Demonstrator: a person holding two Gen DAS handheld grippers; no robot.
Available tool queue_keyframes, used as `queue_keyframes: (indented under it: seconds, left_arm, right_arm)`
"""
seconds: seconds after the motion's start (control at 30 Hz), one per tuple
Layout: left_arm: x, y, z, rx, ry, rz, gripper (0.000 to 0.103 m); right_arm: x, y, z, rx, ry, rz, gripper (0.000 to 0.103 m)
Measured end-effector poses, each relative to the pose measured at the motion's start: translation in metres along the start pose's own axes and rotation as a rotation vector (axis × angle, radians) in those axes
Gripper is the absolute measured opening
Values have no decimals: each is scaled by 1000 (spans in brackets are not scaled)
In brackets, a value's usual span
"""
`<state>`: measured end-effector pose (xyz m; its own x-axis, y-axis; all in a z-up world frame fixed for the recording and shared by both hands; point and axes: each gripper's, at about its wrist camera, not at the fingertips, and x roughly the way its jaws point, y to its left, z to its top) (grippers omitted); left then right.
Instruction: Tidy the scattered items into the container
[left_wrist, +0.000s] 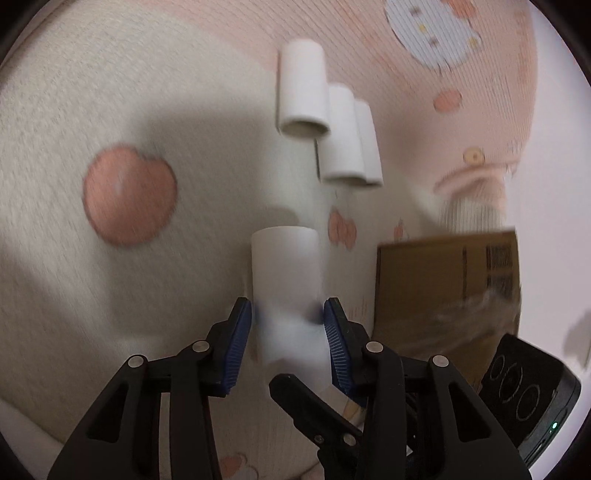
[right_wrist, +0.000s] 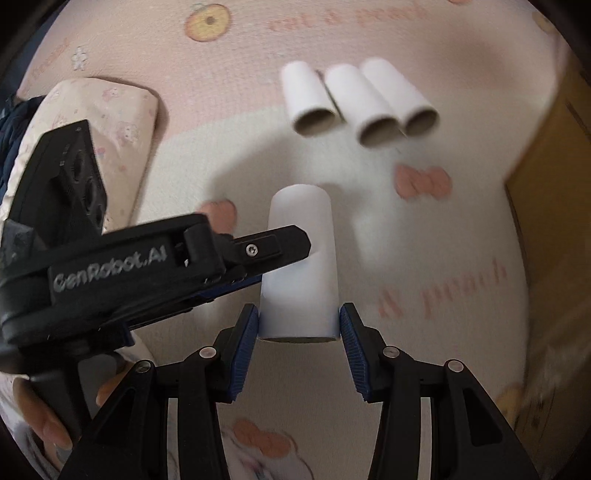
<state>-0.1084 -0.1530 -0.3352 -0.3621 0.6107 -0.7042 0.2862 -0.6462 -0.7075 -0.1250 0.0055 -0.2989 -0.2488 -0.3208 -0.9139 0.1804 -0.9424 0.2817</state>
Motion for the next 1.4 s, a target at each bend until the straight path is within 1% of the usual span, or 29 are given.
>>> queue_keyframes:
  seconds: [0.13, 0.23, 0.33, 0.43, 0.6, 0.73, 0.8, 0.93, 1.07, 1.2, 1.33, 1.4]
  left_arm:
    - [9, -2, -11, -2, 31, 3, 45]
    - [13, -7, -9, 14, 22, 27, 46]
    - [17, -10, -5, 27, 20, 39, 46]
    - [19, -9, -1, 24, 32, 30, 46]
    - [23, -3, 3, 4, 43, 2, 46]
    - [26, -3, 4, 5, 48, -17, 46]
    - [25, -7, 2, 30, 45, -13, 46]
    - [13, -21, -6, 90, 18, -13, 46]
    - [-12, -37, -21, 113, -46, -11, 46]
    - [-37, -62, -32, 148, -92, -10, 46]
    - [-59, -92, -42, 209, -132, 5, 46]
    - [-66, -108, -46, 232, -144, 7, 46]
  right_arm:
    - [3, -6, -12, 9, 28, -25, 43]
    - [8, -9, -12, 23, 46, -8, 44]
    - [13, -11, -5, 48, 45, 20, 44]
    - [17, -13, 0, 51, 27, 27, 44]
    - [36, -12, 3, 76, 36, 66, 44]
    - [35, -23, 2, 97, 31, 95, 44]
    - [22, -32, -8, 108, 28, 108, 44]
    - [5, -31, -13, 101, 1, 112, 44]
    - [-18, -21, -16, 63, -33, 122, 44]
    - [-49, -9, -20, 10, -104, 119, 44]
    - [-89, -17, -27, -4, -177, 149, 44]
    - [-102, -17, -29, -8, -208, 158, 44]
